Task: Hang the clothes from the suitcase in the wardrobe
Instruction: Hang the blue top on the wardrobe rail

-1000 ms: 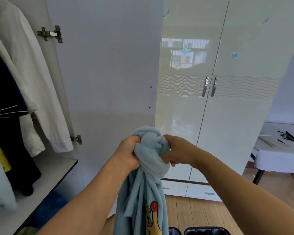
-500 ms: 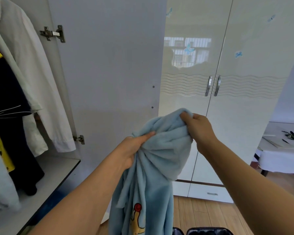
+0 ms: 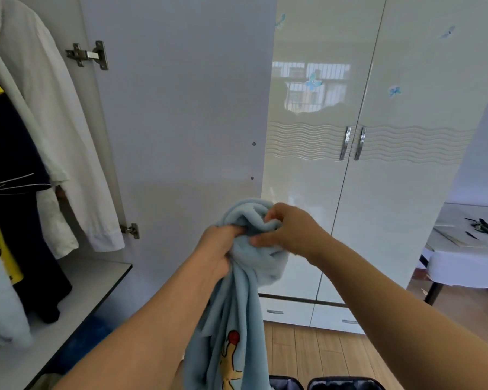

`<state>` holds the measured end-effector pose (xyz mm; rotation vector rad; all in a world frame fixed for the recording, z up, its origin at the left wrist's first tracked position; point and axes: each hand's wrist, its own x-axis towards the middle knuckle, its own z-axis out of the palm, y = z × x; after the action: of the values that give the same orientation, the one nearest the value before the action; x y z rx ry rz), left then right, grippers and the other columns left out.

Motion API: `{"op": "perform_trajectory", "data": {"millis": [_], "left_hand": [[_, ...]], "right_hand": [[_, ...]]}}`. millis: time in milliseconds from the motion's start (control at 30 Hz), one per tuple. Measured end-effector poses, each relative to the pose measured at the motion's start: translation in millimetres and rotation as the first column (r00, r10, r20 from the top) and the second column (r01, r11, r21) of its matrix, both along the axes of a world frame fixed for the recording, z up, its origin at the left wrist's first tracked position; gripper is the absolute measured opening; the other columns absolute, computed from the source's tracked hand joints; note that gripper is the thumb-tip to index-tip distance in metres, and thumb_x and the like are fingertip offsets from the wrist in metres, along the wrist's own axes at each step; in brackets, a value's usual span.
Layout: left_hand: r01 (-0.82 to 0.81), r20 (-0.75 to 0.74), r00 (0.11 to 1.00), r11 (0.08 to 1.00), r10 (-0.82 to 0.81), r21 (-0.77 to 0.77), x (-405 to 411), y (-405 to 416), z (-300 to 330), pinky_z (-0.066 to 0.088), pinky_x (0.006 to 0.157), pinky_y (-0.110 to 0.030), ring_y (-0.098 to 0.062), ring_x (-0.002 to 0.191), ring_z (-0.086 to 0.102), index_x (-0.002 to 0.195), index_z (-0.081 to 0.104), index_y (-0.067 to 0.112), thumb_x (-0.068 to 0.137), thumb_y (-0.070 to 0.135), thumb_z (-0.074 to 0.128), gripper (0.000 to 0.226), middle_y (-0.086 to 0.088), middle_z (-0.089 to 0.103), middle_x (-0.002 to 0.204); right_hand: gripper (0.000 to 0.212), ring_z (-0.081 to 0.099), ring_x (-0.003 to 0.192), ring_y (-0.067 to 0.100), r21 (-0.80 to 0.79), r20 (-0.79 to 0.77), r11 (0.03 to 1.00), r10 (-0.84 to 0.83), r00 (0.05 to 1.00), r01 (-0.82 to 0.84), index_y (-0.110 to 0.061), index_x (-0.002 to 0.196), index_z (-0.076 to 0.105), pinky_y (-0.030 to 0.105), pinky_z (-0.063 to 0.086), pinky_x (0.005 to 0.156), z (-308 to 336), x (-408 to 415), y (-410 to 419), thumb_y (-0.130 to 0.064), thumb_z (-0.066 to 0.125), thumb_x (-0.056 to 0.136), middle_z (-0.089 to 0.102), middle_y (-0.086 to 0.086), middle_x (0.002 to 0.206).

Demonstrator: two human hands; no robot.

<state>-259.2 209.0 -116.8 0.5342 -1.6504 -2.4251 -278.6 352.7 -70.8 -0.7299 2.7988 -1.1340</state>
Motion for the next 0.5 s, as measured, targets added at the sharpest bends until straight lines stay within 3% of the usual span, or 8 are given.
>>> {"op": "perform_trajectory", "data": {"millis": [100, 200, 267, 333, 400, 433, 500], "left_hand": [[-0.007, -0.006, 1.0, 0.992, 0.008, 0.123, -3, -5, 9, 0.057, 0.083, -0.044, -0.034, 0.097, 0.068, 0.111, 0.067, -0.001, 0.087, 0.003, 0.06, 0.025, -0.024, 0.069, 0.107], [0.012, 0.001, 1.0, 0.981, -0.012, 0.193, -1, -2, 15, 0.052, 0.092, -0.047, -0.038, 0.111, 0.061, 0.122, 0.06, -0.005, 0.094, 0.005, 0.054, 0.031, -0.028, 0.062, 0.119], [0.035, 0.015, 0.999, 0.972, -0.04, 0.233, 1, -2, 14, 0.052, 0.09, -0.045, -0.036, 0.112, 0.06, 0.123, 0.06, -0.005, 0.095, 0.007, 0.054, 0.032, -0.027, 0.061, 0.121], [0.07, 0.029, 0.996, 0.967, -0.079, 0.246, 4, -5, 13, 0.053, 0.088, -0.044, -0.035, 0.11, 0.062, 0.122, 0.061, -0.003, 0.093, 0.011, 0.058, 0.032, -0.025, 0.064, 0.119], [0.108, 0.046, 0.992, 0.966, -0.121, 0.233, 6, -10, 11, 0.053, 0.089, -0.045, -0.034, 0.109, 0.063, 0.121, 0.064, 0.001, 0.094, 0.018, 0.058, 0.032, -0.023, 0.067, 0.115], [0.131, 0.048, 0.988, 0.966, -0.145, 0.221, 7, -12, 9, 0.053, 0.09, -0.046, -0.034, 0.107, 0.064, 0.12, 0.065, 0.003, 0.095, 0.02, 0.057, 0.031, -0.022, 0.068, 0.113], [0.185, 0.04, 0.98, 0.963, -0.197, 0.197, 9, -13, 8, 0.054, 0.088, -0.043, -0.031, 0.1, 0.067, 0.112, 0.069, 0.005, 0.093, 0.022, 0.059, 0.027, -0.019, 0.071, 0.106]], "right_hand": [[0.038, 0.053, 0.1, 0.03, 0.279, -0.192, 0.947, -0.104, 0.976, 0.156, -0.022, 0.123, 0.051, 0.034, 0.045, 0.082, -24, -7, -3, -0.027, 0.057, 0.086, 0.049, 0.007, 0.101], [0.055, 0.056, 0.101, 0.032, 0.331, -0.118, 0.941, -0.029, 0.993, 0.067, -0.019, 0.139, 0.035, 0.037, 0.05, 0.085, -38, -13, -5, -0.022, 0.055, 0.088, 0.057, 0.015, 0.109], [0.05, 0.062, 0.096, 0.033, 0.141, 0.025, 0.99, -0.029, 0.999, 0.025, -0.015, 0.134, 0.041, 0.04, 0.056, 0.082, -36, -11, -3, -0.01, 0.056, 0.087, 0.062, 0.016, 0.109], [0.029, 0.065, 0.088, 0.029, -0.261, 0.352, 0.959, -0.014, 0.936, 0.113, -0.009, 0.116, 0.056, 0.04, 0.06, 0.074, -30, -7, 0, 0.001, 0.053, 0.088, 0.064, 0.016, 0.106], [0.017, 0.062, 0.077, 0.025, -0.562, 0.649, 0.754, 0.149, 0.746, 0.339, -0.003, 0.095, 0.061, 0.038, 0.057, 0.066, -24, -7, 1, 0.005, 0.046, 0.092, 0.064, 0.017, 0.095], [0.019, 0.06, 0.073, 0.025, -0.617, 0.709, 0.653, 0.22, 0.67, 0.439, -0.001, 0.091, 0.06, 0.038, 0.055, 0.064, -22, -10, 2, 0.004, 0.043, 0.094, 0.064, 0.015, 0.089], [0.023, 0.061, 0.076, 0.026, -0.643, 0.749, 0.557, 0.317, 0.581, 0.525, 0.001, 0.096, 0.061, 0.039, 0.053, 0.065, -17, -13, 2, -0.001, 0.038, 0.096, 0.065, 0.015, 0.088]]}}
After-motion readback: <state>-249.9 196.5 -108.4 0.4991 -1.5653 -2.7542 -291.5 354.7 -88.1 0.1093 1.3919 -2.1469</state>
